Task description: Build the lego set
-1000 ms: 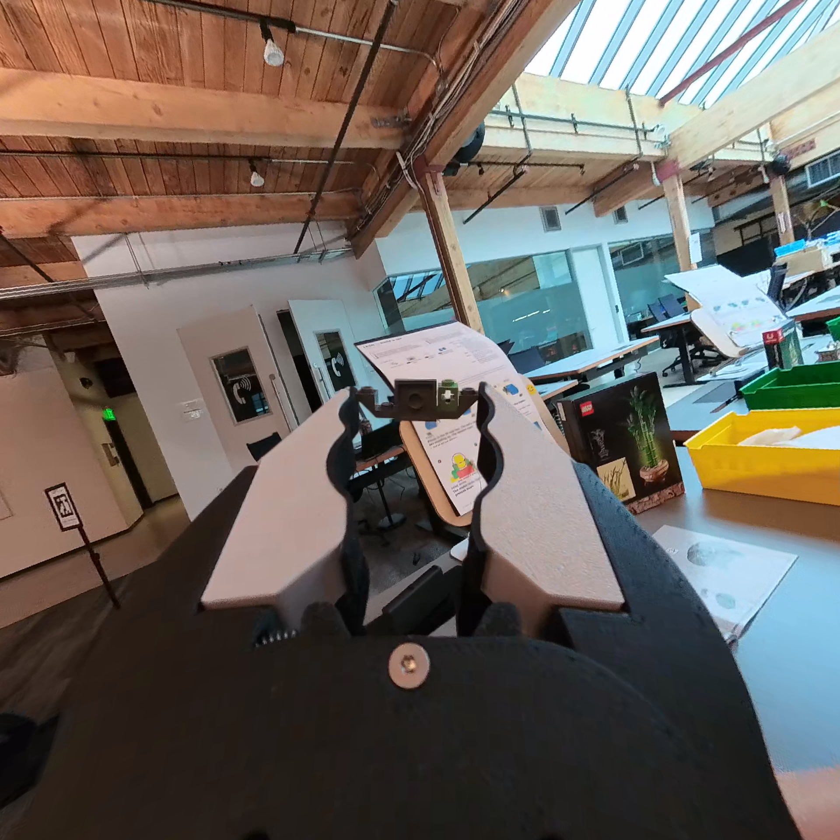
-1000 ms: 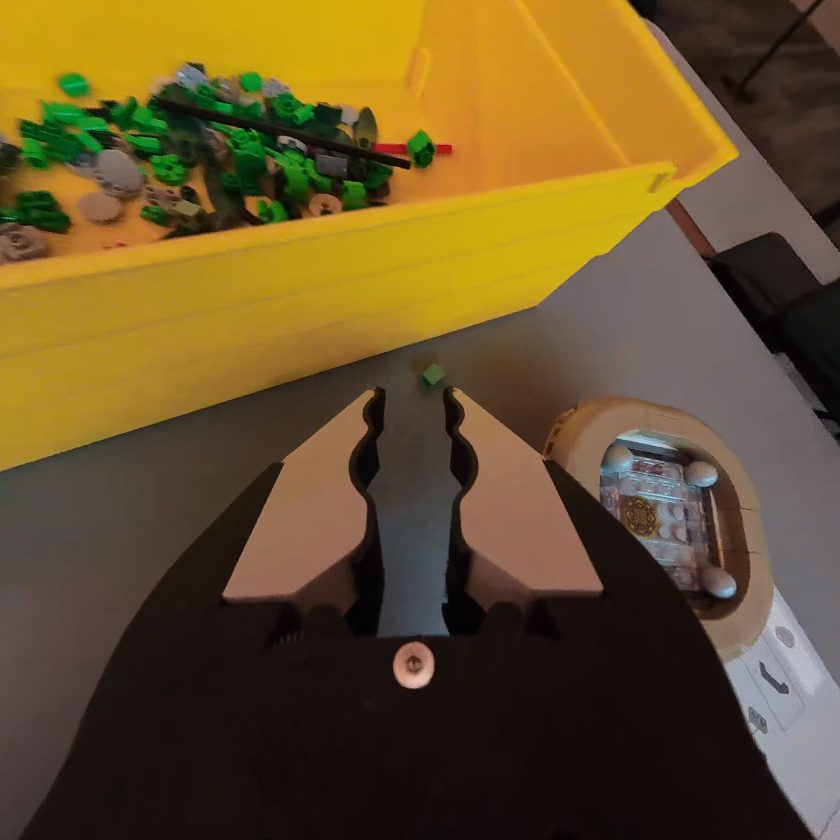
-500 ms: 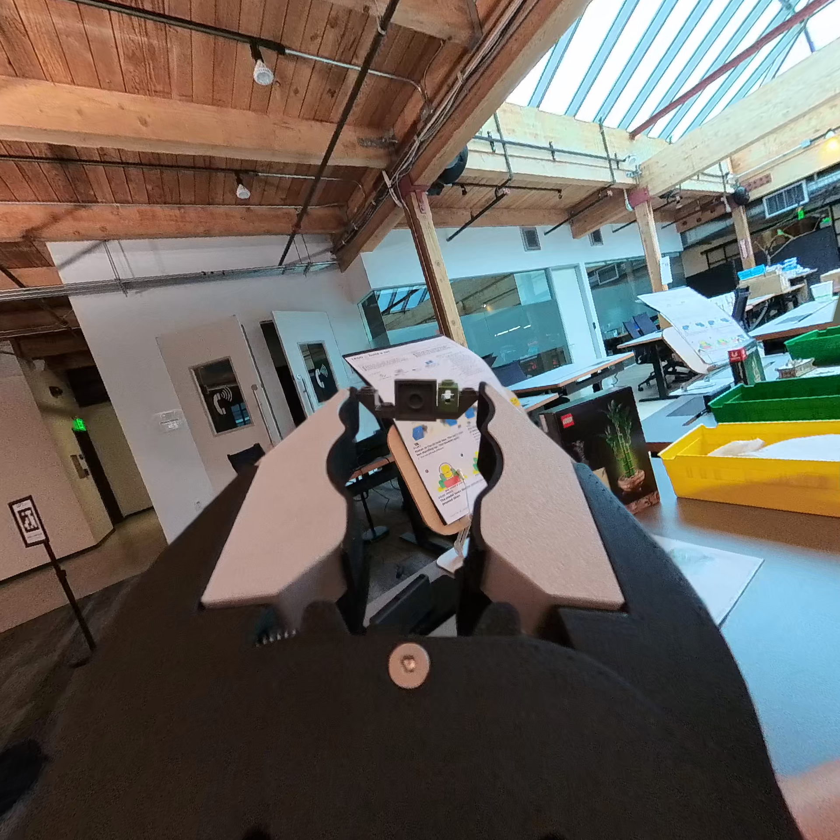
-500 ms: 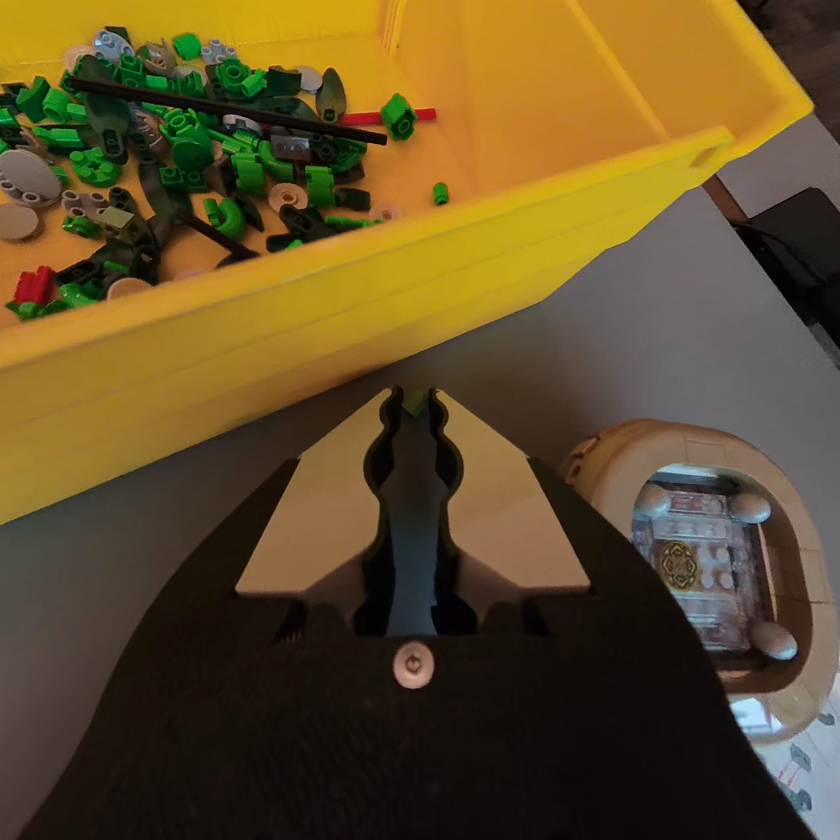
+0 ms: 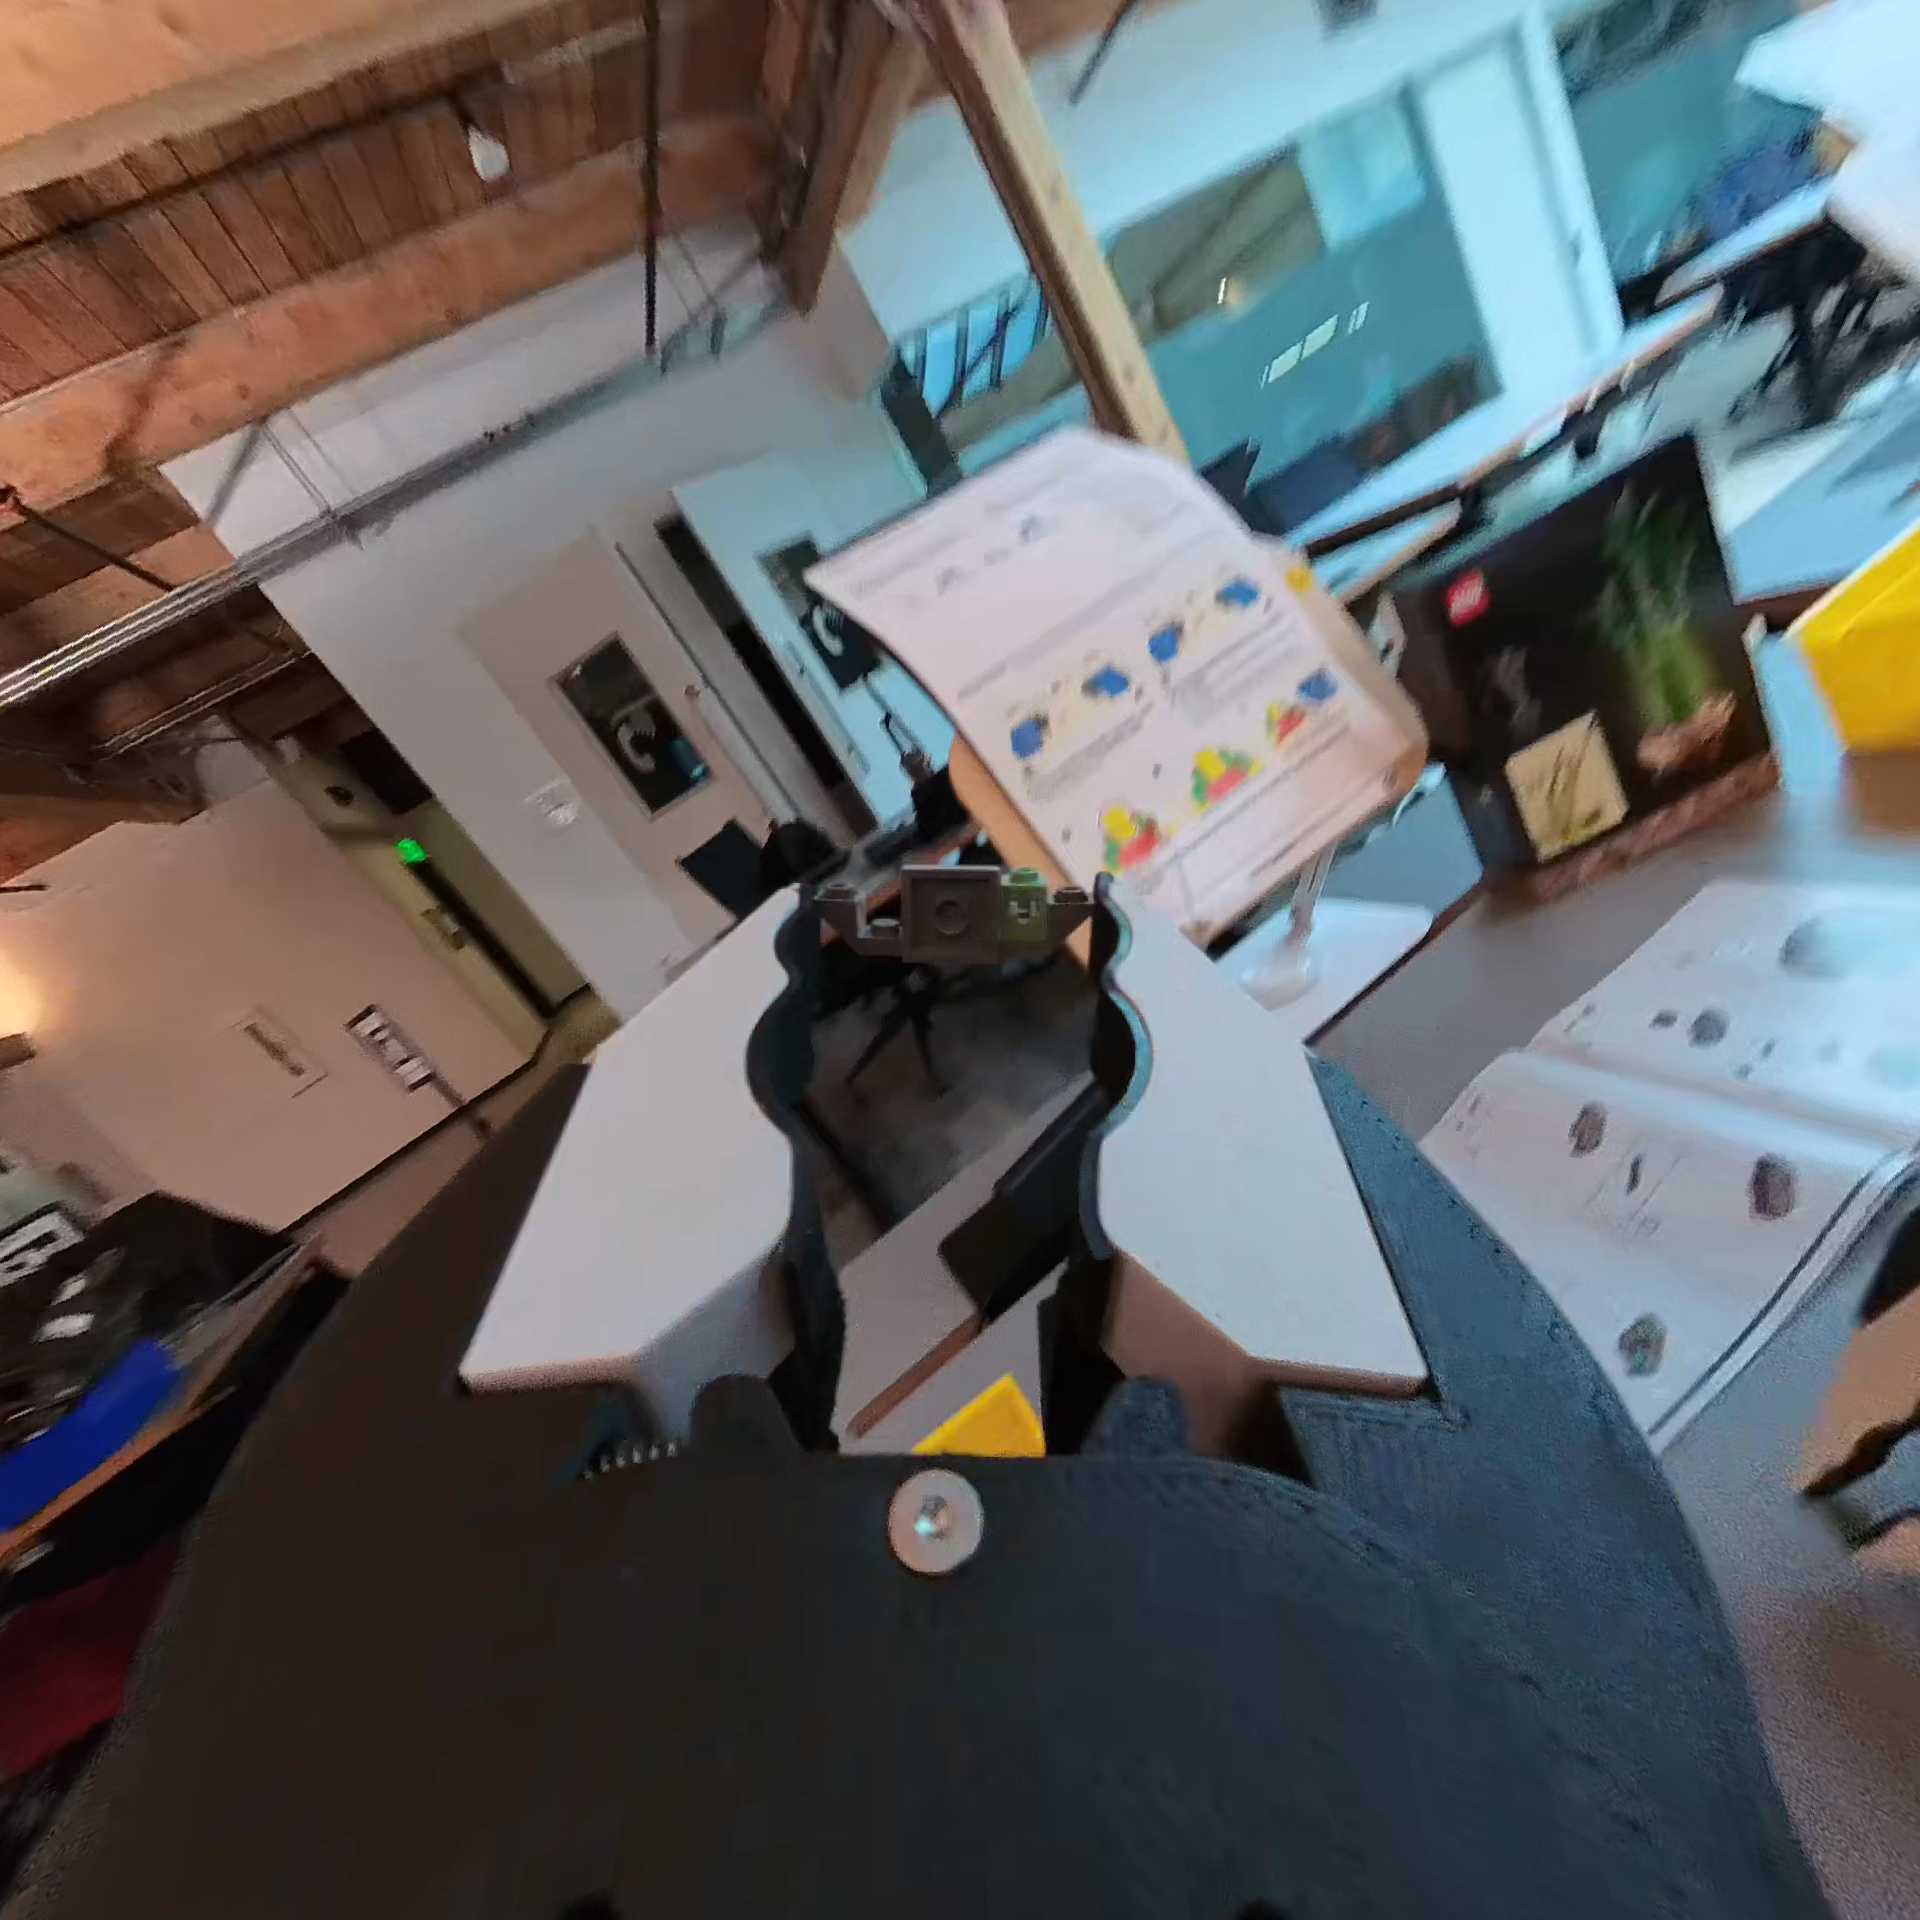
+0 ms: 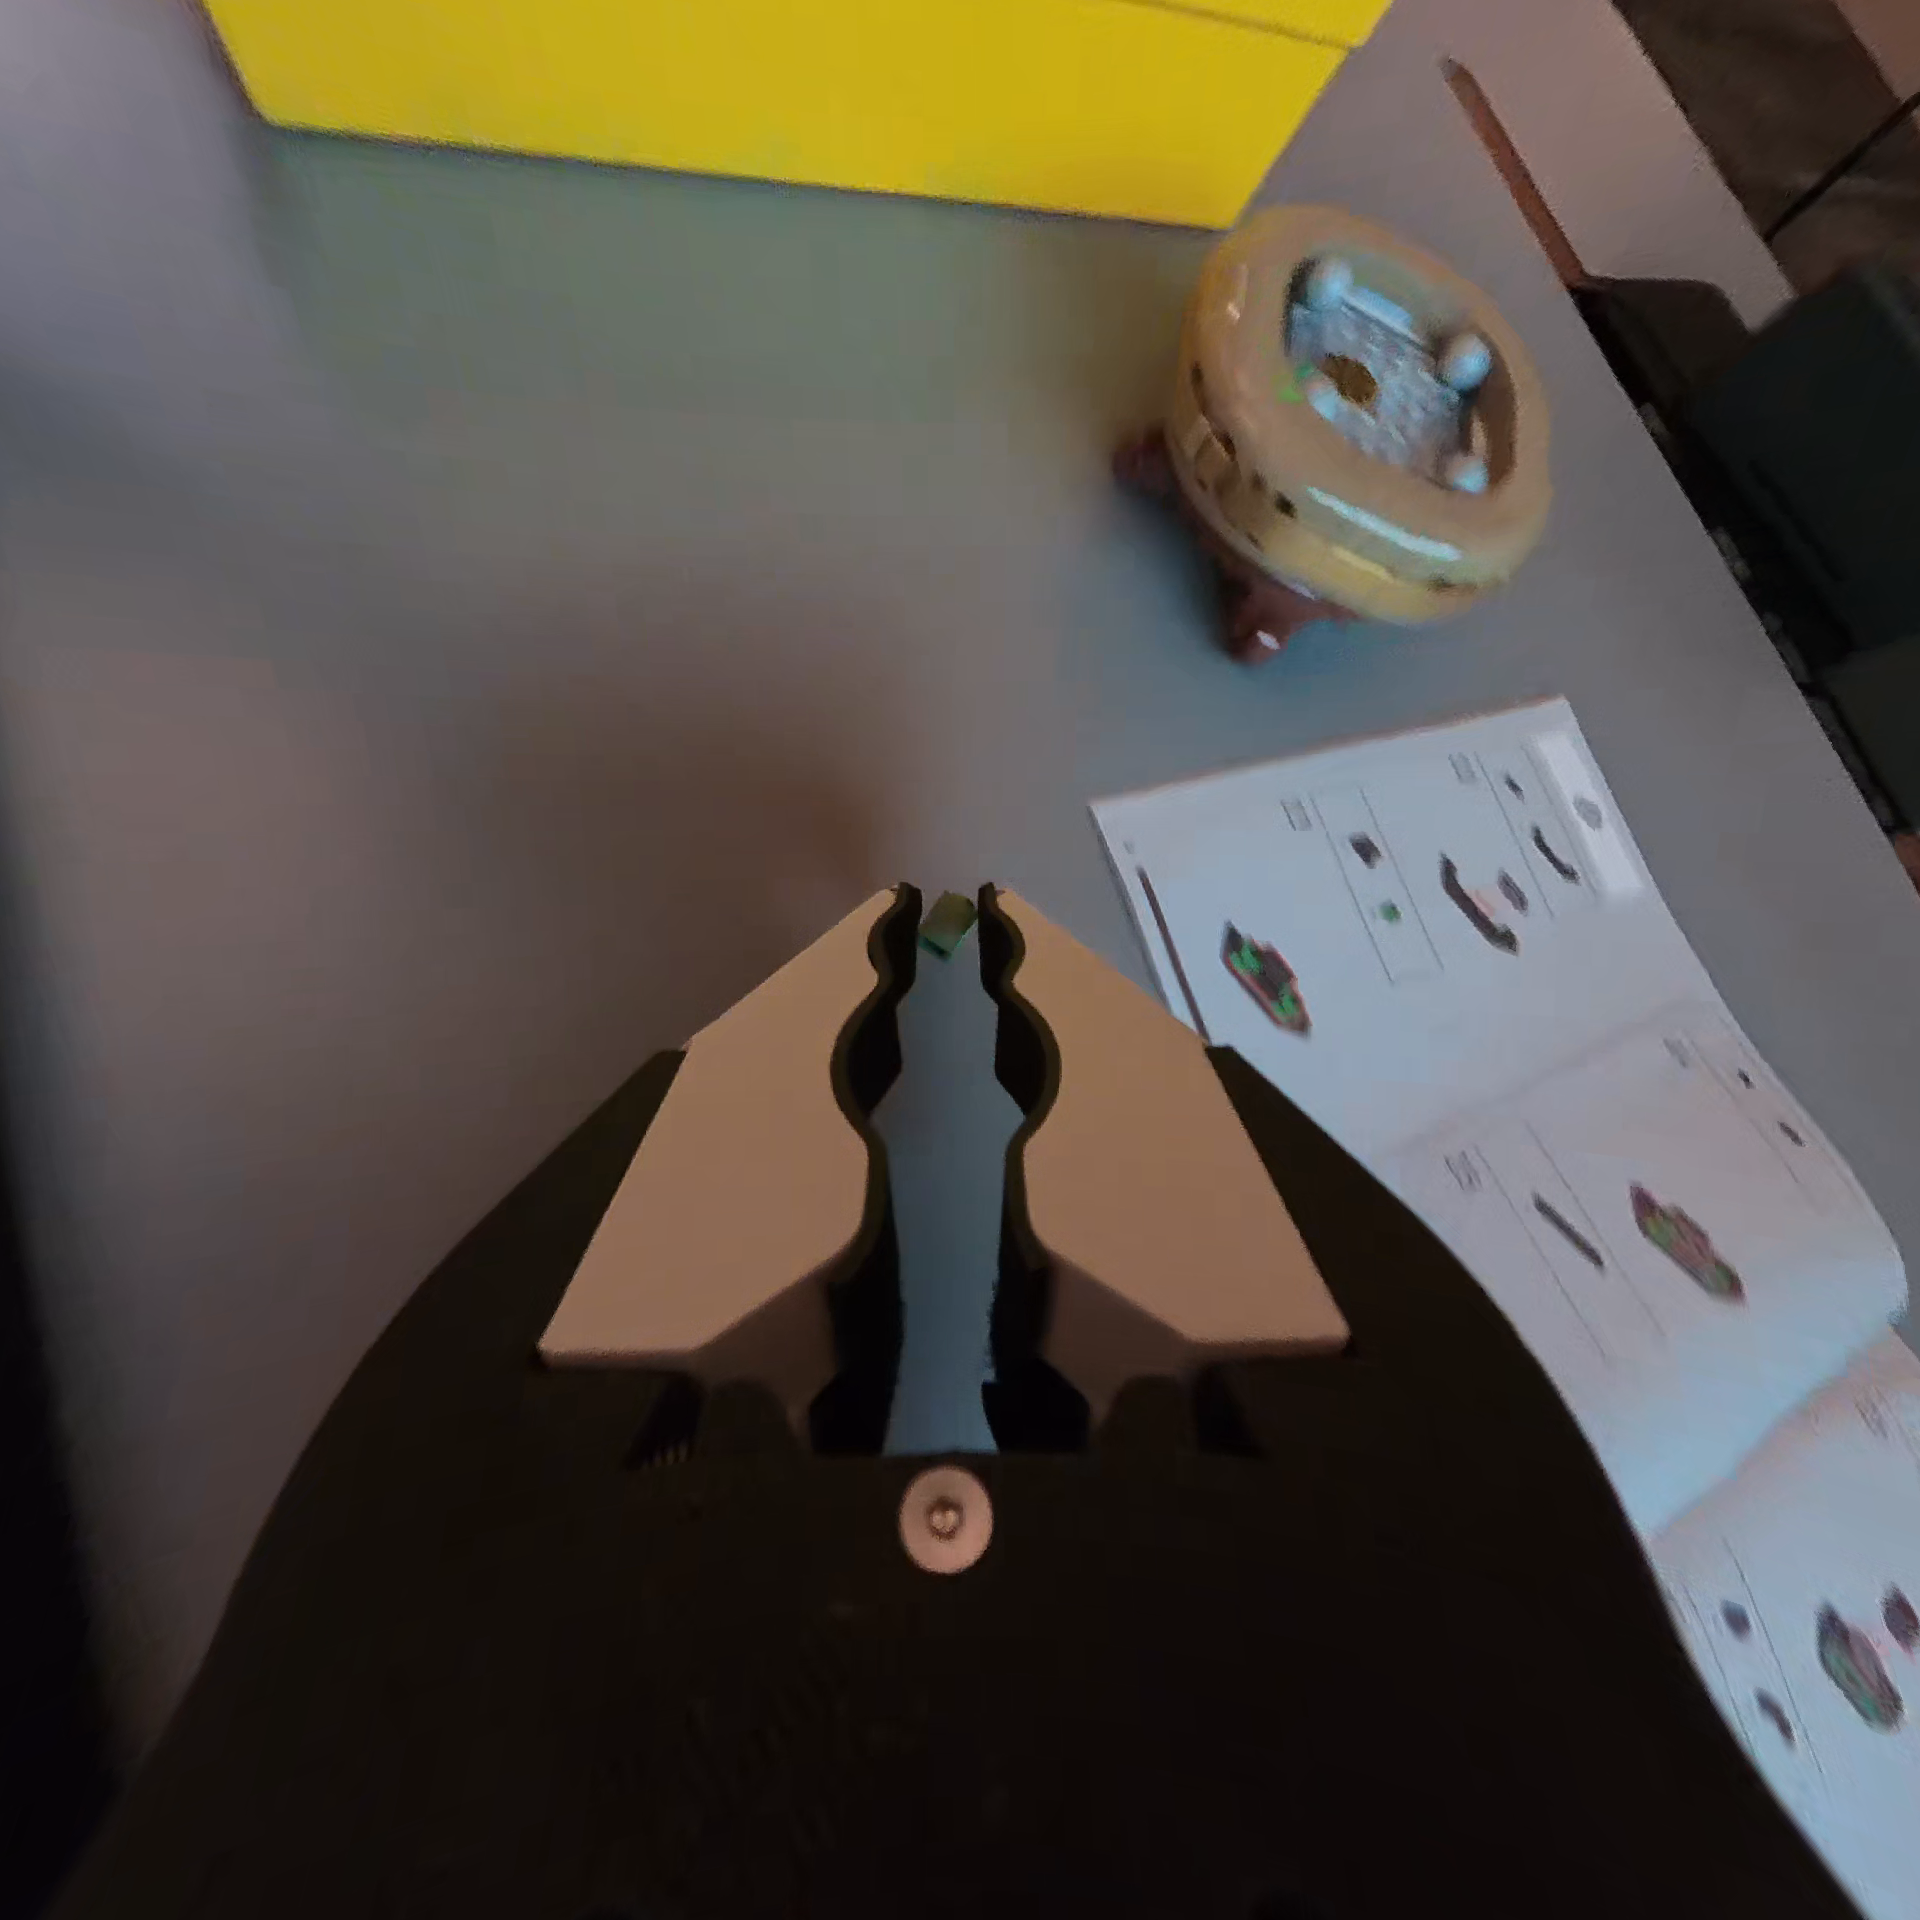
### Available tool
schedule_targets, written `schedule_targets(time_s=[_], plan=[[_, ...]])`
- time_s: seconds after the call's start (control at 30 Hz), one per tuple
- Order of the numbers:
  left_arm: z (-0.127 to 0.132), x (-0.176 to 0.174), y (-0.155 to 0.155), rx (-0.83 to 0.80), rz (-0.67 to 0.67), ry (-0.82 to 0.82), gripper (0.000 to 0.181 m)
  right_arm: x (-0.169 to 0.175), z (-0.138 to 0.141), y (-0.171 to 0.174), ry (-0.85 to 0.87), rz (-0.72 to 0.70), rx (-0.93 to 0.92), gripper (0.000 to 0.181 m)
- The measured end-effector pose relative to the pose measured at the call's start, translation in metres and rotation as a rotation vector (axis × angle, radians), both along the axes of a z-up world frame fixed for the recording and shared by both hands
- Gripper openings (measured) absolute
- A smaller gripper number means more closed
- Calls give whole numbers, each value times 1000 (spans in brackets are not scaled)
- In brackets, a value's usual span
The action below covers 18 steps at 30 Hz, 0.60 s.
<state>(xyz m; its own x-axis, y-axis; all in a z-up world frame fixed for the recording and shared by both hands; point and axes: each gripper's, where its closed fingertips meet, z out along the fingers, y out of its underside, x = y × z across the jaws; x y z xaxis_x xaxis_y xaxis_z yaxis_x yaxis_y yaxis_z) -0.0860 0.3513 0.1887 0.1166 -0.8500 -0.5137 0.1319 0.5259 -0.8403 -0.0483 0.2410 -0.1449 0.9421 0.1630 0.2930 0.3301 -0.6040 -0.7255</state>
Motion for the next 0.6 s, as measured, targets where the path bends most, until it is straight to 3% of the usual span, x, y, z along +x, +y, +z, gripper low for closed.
schedule_targets(time_s=[0.13, 0.27, 0.43, 0.6], plan=[[-39, 41, 6, 265, 204, 195, 50, 8, 1, -20, 27, -1, 12, 10], [-41, 75, 2, 640, 344, 369, 50, 1, -1, -25, 50, 58, 5, 10], [-30, 93, -6, 1145, 514, 480, 50, -7, -14, -35, -66, 122, -49, 10], [-35, 99, -33, 1165, 480, 506, 51, -9, -6, -41, -92, 117, -33, 10]])
